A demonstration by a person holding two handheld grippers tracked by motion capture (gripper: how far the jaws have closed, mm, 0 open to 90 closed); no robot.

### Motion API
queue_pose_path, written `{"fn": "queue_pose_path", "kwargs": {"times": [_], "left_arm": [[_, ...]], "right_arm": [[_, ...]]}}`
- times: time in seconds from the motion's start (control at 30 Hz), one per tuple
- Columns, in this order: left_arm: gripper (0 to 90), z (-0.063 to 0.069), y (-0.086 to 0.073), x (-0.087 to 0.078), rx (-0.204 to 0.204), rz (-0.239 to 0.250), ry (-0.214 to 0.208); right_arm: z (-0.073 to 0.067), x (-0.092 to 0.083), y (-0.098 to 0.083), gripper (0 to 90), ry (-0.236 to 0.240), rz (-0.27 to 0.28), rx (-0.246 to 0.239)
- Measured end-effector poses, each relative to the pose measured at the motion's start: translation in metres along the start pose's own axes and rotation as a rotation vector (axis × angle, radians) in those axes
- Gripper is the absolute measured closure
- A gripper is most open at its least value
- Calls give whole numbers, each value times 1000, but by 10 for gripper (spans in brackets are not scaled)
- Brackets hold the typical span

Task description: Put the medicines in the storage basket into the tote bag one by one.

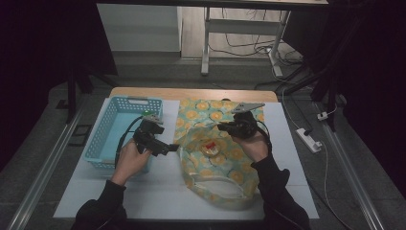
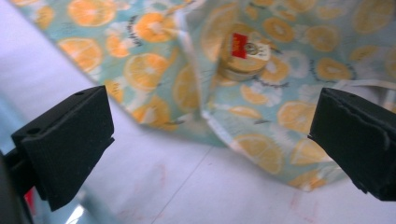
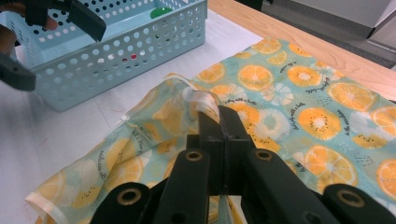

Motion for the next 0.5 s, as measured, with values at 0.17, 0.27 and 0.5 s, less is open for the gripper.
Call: {"fn": "queue_pose_path", "kwargs": {"times": [0.17, 0.27, 0.5], "left_arm": [[0, -11, -2, -8, -2, 3, 46], [0, -19, -4, -13, -17, 8, 79], [0, -43, -9, -24, -54, 16, 149]], "right_arm": [[-1, 0, 0, 900, 2, -4, -1], [-1, 1, -1, 900, 4, -5, -1], [-2, 1, -1, 900, 6, -5, -3]]}}
Point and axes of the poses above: each handheld gripper's, and its own axes: x roughly forward along the jaws, y roughly out of its top, z roughly to its right, the point moved 10 cm from there along x, roughly forward along the jaws, and after that the axes turned 7 degrees about -x, right-handed, at the moved point
